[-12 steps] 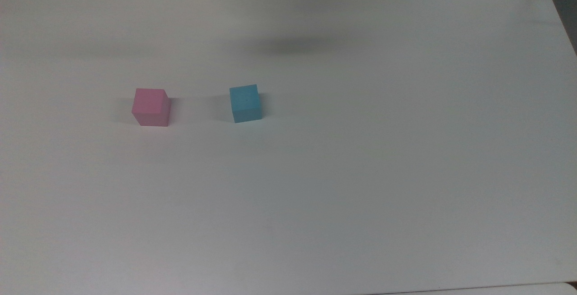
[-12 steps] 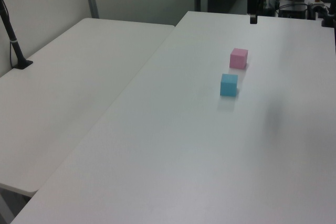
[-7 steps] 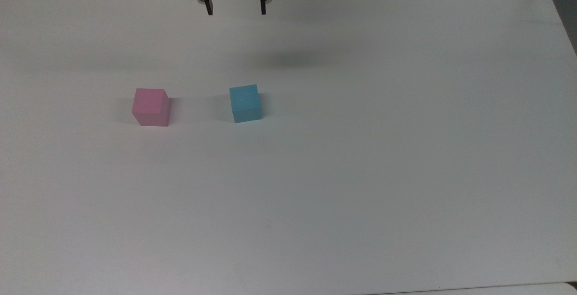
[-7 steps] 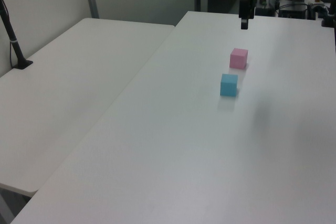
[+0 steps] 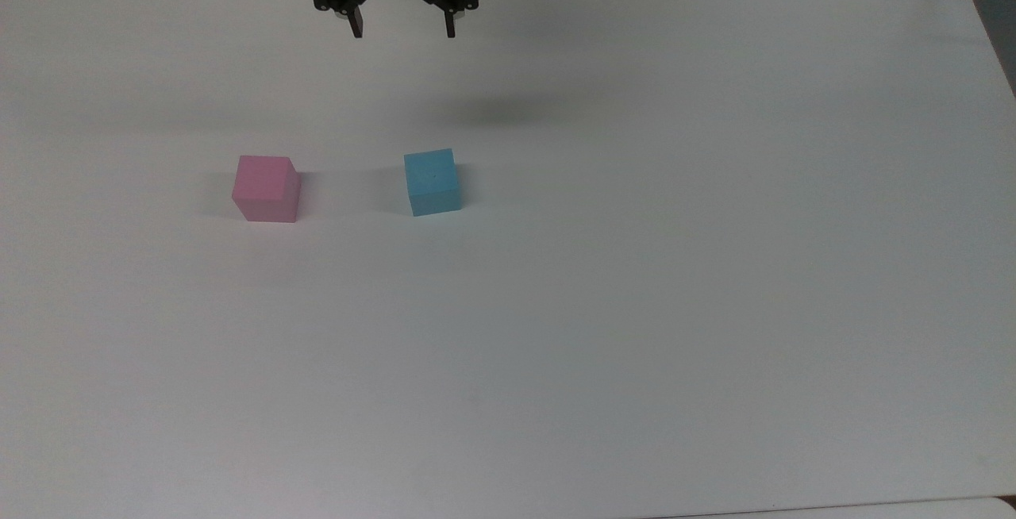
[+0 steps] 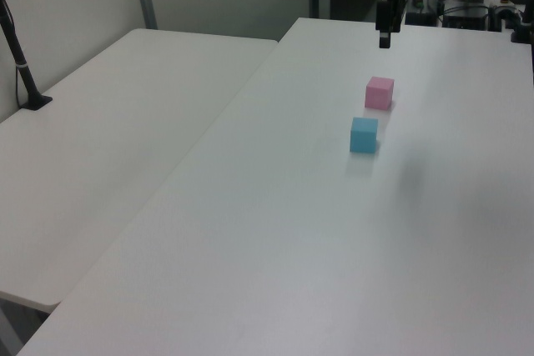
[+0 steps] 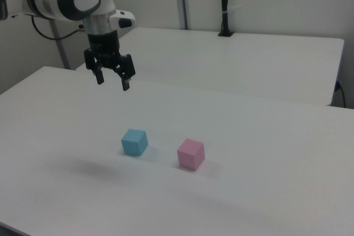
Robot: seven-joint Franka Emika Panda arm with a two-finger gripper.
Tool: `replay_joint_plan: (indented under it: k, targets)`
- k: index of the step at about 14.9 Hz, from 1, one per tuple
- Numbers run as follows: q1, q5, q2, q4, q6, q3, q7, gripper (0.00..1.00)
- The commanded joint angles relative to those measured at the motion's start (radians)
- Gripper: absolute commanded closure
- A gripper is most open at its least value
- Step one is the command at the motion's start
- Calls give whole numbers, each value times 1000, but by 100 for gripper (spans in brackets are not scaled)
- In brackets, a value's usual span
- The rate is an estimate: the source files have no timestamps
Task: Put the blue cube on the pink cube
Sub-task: 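Move the open gripper down over the light-blue cube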
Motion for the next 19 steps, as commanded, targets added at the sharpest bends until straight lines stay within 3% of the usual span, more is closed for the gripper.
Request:
replay_joint_plan:
  k: [1, 11, 14, 19]
  targets:
    - [10, 20, 1, 10, 11, -35, -35, 0]
    - [55, -16, 89, -13, 113, -40, -43, 0]
    - [58, -64, 119, -109, 194, -40, -100, 0]
    - [97, -159, 233, -145, 292, -45, -108, 0]
